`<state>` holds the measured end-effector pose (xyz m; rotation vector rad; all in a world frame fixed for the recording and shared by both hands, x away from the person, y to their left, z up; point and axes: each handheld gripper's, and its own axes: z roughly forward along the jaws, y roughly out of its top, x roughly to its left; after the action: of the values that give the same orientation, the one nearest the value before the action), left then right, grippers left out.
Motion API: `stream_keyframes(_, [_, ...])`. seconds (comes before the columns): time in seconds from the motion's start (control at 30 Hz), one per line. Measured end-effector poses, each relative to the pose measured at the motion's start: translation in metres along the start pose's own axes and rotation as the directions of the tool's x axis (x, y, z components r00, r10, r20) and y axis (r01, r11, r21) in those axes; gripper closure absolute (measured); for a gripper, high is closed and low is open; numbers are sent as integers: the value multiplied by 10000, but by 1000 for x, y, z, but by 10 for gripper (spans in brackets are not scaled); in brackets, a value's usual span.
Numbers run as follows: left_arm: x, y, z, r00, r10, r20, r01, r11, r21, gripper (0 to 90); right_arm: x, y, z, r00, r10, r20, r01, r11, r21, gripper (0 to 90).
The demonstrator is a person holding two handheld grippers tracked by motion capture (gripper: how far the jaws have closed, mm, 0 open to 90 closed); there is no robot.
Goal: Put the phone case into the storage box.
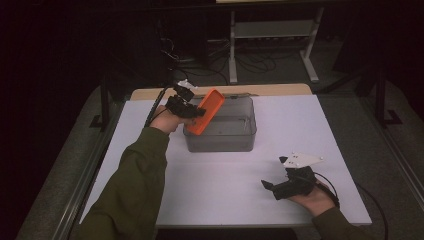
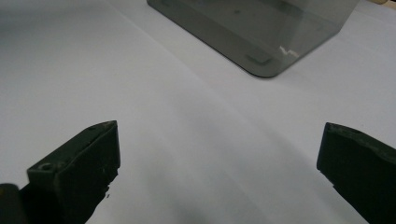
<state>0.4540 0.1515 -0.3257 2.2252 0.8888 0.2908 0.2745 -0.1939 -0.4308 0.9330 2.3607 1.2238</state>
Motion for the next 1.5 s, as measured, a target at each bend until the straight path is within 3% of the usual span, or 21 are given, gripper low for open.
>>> stream_keyframes(0.37, [4, 2, 13, 9984, -536, -203, 552, 9944, 899, 793, 0, 0, 0, 10000, -26, 35, 26, 10000, -4, 0])
stream_keyframes(0.6, [4, 8, 21, 9950, -880, -483, 943, 9840, 1509, 792, 0, 0, 0, 10000, -20, 37, 20, 10000, -4, 0])
stream_keyframes(0.93, [7, 12, 33, 9855, -1502, -783, 1642, 9609, 2228, 791, 0, 0, -1, 9999, -96, 30, 96, 10000, -22, 0])
stream_keyframes(1.23, [10, 12, 41, 9697, -2155, -1152, 2391, 9341, 2651, 791, 0, 0, -1, 9999, -138, 28, 138, 9999, -27, 0])
stream_keyframes(1.5, [12, 10, 46, 9591, -2461, -1399, 2778, 9135, 2972, 791, 1, 1, -1, 9999, -168, -43, 167, 9998, -95, 0])
